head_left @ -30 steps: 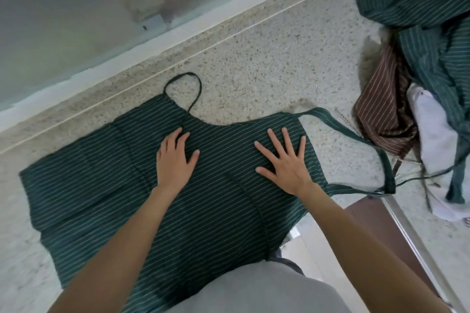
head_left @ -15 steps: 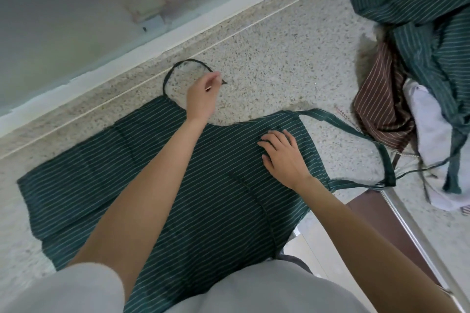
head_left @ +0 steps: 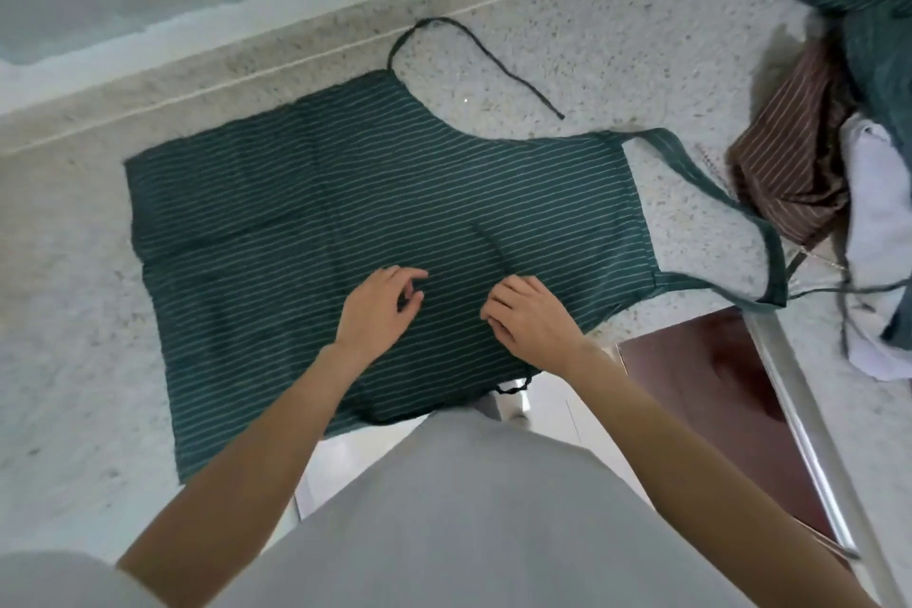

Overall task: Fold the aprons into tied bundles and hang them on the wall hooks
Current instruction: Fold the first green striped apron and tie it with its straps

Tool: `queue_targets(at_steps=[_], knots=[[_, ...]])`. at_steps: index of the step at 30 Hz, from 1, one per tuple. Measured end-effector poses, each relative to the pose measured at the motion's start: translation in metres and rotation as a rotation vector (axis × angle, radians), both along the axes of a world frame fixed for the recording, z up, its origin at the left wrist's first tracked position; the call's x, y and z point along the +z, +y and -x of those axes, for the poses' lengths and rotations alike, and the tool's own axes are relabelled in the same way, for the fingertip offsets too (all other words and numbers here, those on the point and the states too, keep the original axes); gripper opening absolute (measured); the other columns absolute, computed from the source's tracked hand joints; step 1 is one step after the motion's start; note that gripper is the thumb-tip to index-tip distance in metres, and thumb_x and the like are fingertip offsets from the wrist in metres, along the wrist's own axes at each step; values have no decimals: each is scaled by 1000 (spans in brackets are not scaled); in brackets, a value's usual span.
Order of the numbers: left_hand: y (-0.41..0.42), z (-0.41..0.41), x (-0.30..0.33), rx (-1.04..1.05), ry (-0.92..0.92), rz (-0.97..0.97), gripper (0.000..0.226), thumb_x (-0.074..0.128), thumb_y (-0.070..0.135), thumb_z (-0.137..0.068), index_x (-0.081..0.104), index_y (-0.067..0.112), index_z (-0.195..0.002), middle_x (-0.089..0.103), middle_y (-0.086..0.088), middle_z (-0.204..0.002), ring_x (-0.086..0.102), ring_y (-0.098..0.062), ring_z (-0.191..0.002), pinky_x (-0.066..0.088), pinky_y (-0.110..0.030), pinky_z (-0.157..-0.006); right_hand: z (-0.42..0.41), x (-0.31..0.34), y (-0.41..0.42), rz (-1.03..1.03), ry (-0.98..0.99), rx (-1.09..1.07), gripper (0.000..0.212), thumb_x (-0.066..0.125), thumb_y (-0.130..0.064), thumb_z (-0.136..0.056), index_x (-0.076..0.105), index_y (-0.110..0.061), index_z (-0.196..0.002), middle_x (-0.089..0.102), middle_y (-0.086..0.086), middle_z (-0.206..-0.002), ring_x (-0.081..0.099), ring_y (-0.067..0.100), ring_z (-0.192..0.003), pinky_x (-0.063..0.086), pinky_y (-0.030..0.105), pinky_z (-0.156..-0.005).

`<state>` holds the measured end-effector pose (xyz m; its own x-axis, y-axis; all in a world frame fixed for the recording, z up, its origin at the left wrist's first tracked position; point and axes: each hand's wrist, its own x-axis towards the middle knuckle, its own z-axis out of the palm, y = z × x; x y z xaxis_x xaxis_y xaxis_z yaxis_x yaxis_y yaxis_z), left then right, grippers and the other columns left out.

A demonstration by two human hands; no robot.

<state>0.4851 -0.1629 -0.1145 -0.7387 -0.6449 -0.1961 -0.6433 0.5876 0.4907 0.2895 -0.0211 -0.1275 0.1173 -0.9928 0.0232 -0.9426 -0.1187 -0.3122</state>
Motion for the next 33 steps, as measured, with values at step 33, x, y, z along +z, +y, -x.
queue_targets(at_steps=[33], knots=[[146, -97, -40, 115, -191, 133, 72, 62, 36, -84, 25, 26, -146, 12, 3, -157, 4, -17, -145, 4, -49, -115, -88, -59, 109, -344, 575, -25, 39, 73, -15, -69, 62, -10, -105, 67, 17, -89, 64, 30, -81, 51, 40, -82]])
